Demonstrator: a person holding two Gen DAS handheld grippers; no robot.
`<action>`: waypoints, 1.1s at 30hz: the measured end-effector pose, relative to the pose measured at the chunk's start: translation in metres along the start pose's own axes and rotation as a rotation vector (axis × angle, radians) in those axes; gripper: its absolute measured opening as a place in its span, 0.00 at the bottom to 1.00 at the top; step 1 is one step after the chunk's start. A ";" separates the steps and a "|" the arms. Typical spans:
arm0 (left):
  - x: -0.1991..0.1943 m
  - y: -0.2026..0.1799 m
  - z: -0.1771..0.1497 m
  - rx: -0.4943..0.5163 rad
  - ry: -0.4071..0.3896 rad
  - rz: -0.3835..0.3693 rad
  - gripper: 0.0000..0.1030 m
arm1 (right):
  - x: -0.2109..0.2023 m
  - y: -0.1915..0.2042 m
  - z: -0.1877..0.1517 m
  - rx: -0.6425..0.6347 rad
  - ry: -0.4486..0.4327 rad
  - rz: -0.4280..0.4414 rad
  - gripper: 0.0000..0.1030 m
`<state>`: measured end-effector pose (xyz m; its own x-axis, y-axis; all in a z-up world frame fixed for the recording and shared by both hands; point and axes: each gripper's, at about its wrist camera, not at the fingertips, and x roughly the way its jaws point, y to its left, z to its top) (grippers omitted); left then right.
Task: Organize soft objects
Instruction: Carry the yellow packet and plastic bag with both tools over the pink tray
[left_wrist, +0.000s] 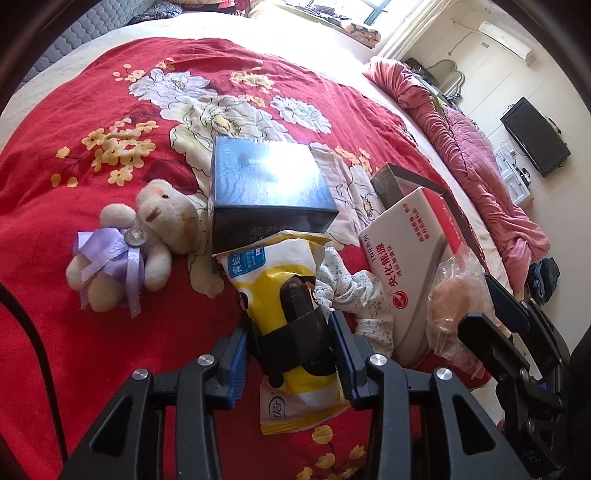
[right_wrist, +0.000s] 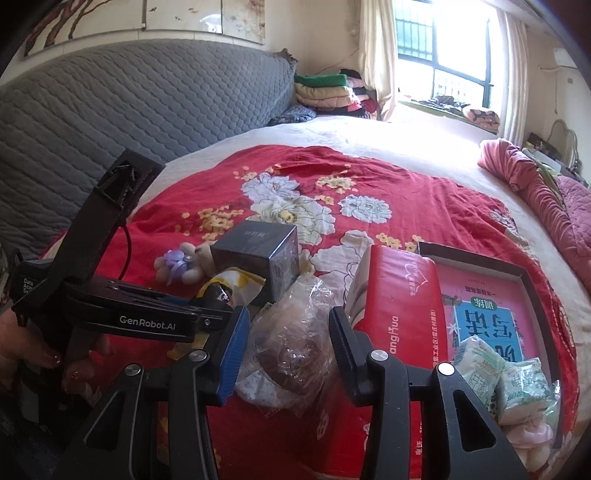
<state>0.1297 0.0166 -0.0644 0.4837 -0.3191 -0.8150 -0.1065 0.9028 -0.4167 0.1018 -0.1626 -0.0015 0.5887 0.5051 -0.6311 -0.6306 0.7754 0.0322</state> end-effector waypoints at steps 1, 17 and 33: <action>-0.005 -0.002 0.000 0.006 -0.011 0.005 0.40 | -0.004 -0.001 0.001 0.003 -0.012 -0.001 0.45; -0.055 -0.082 0.012 0.161 -0.140 0.001 0.40 | -0.064 -0.044 0.008 0.107 -0.161 -0.082 0.45; -0.015 -0.205 0.013 0.363 -0.083 -0.073 0.40 | -0.120 -0.138 -0.030 0.306 -0.213 -0.263 0.44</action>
<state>0.1552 -0.1601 0.0386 0.5491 -0.3754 -0.7467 0.2388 0.9267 -0.2903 0.1031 -0.3418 0.0459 0.8202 0.3175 -0.4759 -0.2858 0.9480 0.1401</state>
